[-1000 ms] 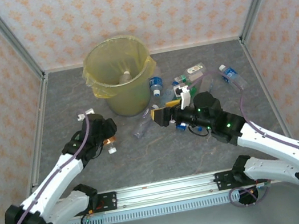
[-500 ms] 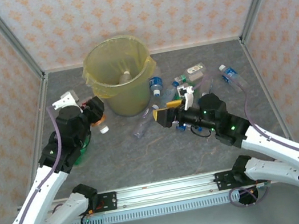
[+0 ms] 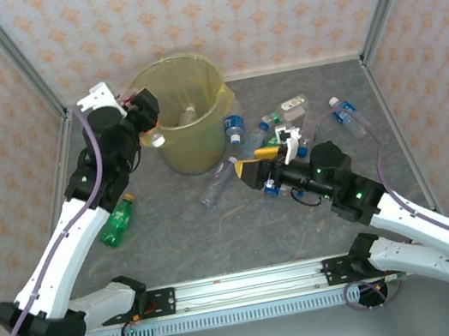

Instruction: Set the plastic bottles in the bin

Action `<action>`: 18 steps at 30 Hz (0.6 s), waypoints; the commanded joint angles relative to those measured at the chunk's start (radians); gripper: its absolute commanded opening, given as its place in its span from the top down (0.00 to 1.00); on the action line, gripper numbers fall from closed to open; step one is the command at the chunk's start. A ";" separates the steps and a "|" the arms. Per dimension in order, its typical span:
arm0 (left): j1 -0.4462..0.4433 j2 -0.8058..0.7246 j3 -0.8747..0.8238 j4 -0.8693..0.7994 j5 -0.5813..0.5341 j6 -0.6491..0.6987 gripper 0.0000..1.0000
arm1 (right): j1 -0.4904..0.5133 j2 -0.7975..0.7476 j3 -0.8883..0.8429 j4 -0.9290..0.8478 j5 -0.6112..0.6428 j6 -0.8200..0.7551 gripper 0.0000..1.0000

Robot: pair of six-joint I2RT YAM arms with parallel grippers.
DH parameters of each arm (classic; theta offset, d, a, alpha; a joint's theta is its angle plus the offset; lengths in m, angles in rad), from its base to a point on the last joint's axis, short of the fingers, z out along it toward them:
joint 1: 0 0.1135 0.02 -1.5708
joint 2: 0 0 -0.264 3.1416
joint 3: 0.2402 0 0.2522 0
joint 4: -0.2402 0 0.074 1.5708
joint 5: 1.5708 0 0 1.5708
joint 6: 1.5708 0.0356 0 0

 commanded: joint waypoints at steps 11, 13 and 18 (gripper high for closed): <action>-0.013 0.239 0.190 0.145 0.007 0.126 0.43 | 0.007 -0.041 -0.001 -0.012 0.048 -0.017 0.00; -0.017 0.260 0.201 0.147 0.001 0.140 0.43 | 0.008 -0.047 -0.006 -0.008 0.047 -0.020 0.00; -0.025 0.298 0.205 0.153 -0.011 0.164 0.43 | 0.007 -0.051 -0.004 -0.015 0.038 -0.025 0.00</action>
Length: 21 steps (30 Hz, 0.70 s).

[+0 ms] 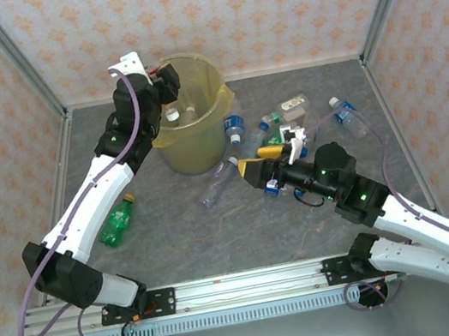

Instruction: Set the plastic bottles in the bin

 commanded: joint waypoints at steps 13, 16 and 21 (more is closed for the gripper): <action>-0.014 -0.002 0.036 -0.006 -0.018 0.028 0.01 | 0.009 -0.020 -0.021 0.016 0.010 -0.013 0.00; -0.012 -0.028 0.019 -0.010 -0.013 0.013 0.01 | 0.009 -0.020 -0.028 0.020 0.008 -0.013 0.00; -0.012 -0.084 -0.029 -0.041 -0.009 -0.012 0.01 | 0.009 -0.013 -0.035 0.032 0.003 -0.012 0.00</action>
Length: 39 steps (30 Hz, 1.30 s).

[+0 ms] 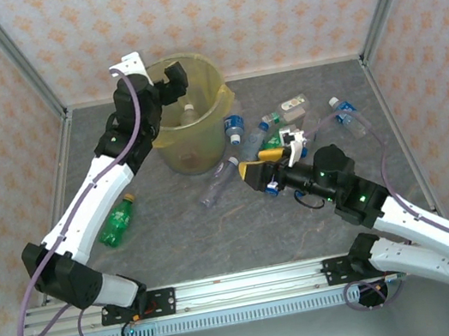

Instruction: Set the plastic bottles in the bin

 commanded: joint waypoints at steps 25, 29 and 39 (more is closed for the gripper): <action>0.135 -0.565 -0.559 -0.305 -0.249 -0.123 0.01 | 0.064 0.173 -0.022 0.172 -0.164 -0.086 0.00; 0.166 -0.616 -0.660 -0.321 -0.247 -0.192 0.01 | 0.073 0.187 -0.070 0.247 -0.212 -0.099 0.00; 0.393 -0.592 -0.781 -0.301 -0.131 -0.261 0.01 | 0.081 0.207 -0.124 0.344 -0.271 -0.102 0.00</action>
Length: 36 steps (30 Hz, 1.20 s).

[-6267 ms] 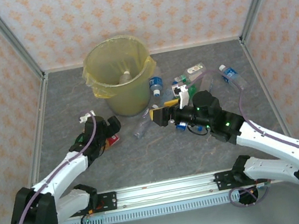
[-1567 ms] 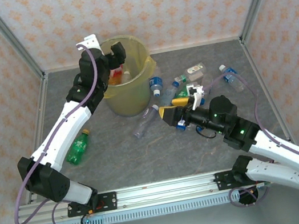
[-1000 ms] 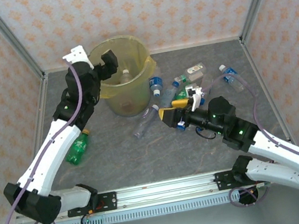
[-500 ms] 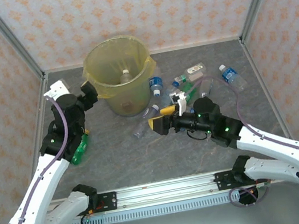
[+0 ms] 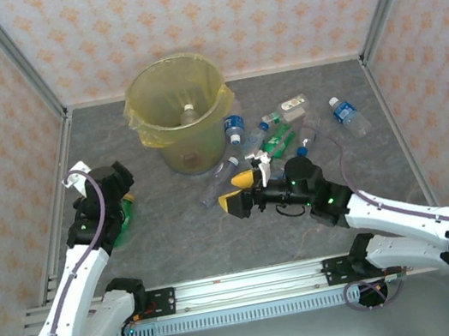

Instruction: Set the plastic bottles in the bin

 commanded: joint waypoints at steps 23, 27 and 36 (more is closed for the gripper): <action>0.547 0.250 -0.120 0.135 0.496 -0.059 0.01 | 0.008 -0.085 -0.018 0.024 -0.004 -0.038 0.00; 0.561 0.297 -0.118 0.145 0.519 -0.076 0.01 | 0.008 -0.069 -0.012 0.031 -0.008 -0.036 0.00; 0.561 0.283 -0.191 0.212 0.597 -0.140 0.01 | 0.007 -0.065 -0.012 0.028 -0.006 -0.039 0.00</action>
